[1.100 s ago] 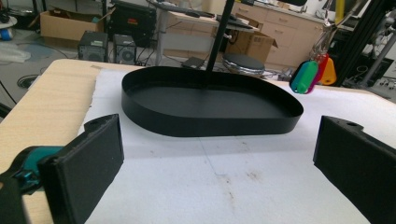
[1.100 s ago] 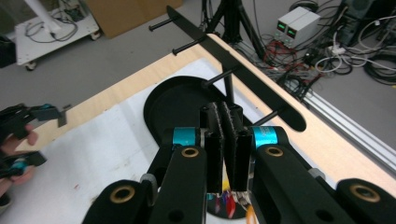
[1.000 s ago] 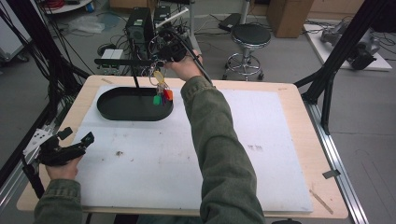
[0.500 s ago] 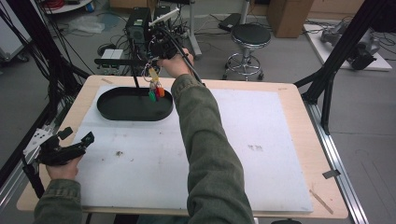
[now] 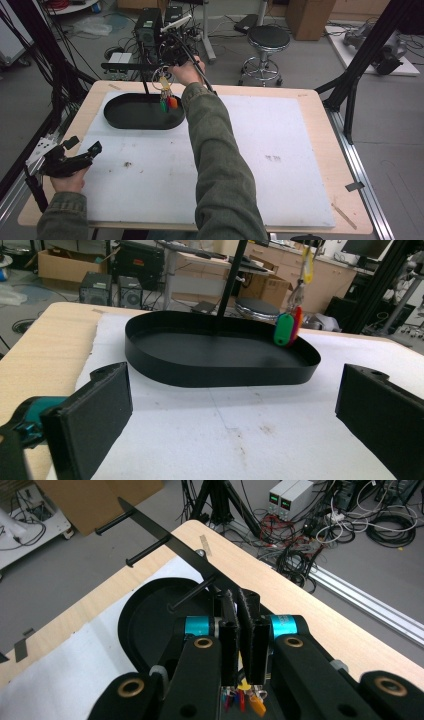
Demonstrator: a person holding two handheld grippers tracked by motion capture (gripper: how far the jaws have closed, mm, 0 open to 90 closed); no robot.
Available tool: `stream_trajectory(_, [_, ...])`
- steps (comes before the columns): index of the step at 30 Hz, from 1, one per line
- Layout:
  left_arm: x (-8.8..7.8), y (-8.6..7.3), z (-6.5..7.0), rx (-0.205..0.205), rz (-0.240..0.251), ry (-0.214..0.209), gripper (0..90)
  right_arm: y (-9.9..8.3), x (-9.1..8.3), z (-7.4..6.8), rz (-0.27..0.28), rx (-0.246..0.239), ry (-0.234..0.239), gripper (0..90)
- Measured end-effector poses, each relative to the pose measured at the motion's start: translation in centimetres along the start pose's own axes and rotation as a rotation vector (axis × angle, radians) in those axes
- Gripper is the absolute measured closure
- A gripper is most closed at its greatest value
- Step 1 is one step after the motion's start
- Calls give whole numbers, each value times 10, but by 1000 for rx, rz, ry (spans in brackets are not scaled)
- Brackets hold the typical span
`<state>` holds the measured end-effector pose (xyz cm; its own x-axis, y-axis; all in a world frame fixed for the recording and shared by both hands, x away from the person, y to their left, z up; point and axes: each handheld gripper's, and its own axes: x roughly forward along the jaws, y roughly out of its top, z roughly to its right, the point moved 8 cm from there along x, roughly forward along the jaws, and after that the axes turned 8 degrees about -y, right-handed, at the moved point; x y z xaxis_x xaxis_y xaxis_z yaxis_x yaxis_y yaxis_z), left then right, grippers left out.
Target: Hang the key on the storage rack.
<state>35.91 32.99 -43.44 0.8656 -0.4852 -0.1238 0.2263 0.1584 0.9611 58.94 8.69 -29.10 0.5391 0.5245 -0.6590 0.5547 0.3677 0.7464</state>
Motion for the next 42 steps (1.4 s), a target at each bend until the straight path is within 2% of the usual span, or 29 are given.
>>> stream_trajectory(3, [0, 0, 0, 0, 0, -1, 22, -2, 5, 1, -3, 9, -4, 875])
stream_trajectory(5, [0, 0, 0, -1, 0, -1, 22, -4, 6, 1, -9, 12, 6, 866])
stream_trajectory(6, [0, 0, 0, -2, 1, -1, 22, -4, 6, 0, -7, 14, 17, 890])
stream_trajectory(7, [0, 0, 0, -2, 1, 0, 22, -6, 4, -2, -3, 19, 58, 834])
stream_trajectory(11, [0, 0, 0, -5, 4, -2, 22, -8, 1, -3, -10, 3, 55, 798])
stream_trajectory(13, [0, 0, 1, -5, 3, -3, 22, -7, -2, -3, 0, 1, 54, 728])
stream_trajectory(15, [0, 0, 1, -5, 3, -4, 22, -7, -6, -2, 9, -3, 42, 654])
stream_trajectory(18, [1, 0, 1, -8, 5, -3, 22, -9, -11, -1, 1, -17, 27, 492])
stream_trajectory(19, [1, 0, 1, -7, 4, -3, 22, -14, -14, 2, -33, -30, -6, 396])
stream_trajectory(20, [1, 0, 1, -8, 4, -2, 22, -14, -14, 2, -33, -30, -6, 396])
stream_trajectory(21, [1, 0, 1, -10, 6, -3, 22, -16, -15, 5, -48, -40, -39, 366])
stream_trajectory(22, [1, 0, 1, -11, 5, -4, 22, -21, -17, 11, -52, -44, -82, 288])
stream_trajectory(23, [1, 0, 1, -12, 6, -4, 22, -21, -17, 11, -52, -44, -82, 288])
stream_trajectory(26, [1, 0, 1, -11, 5, -5, 22, -26, -21, 18, -53, -23, -107, 206])
stream_trajectory(28, [1, 0, 1, -10, 4, -3, 22, -30, -23, 22, -49, -11, -107, 166])
stream_trajectory(31, [1, 0, 1, -10, 3, -2, 22, -36, -27, 29, -61, -15, -145, 71])
stream_trajectory(32, [1, 0, 1, -9, 3, -2, 22, -39, -28, 31, -68, -17, -160, 5])
stream_trajectory(34, [1, 0, 1, -8, 1, -2, 22, -45, -30, 36, -84, -30, -179, 5])
stream_trajectory(38, [2, 0, 1, -4, 0, -4, 22, -56, -38, 43, -90, -40, -169, 5])
stream_trajectory(42, [2, 0, 1, -7, 1, -4, 22, -62, -48, 50, -93, -36, -182, 5])
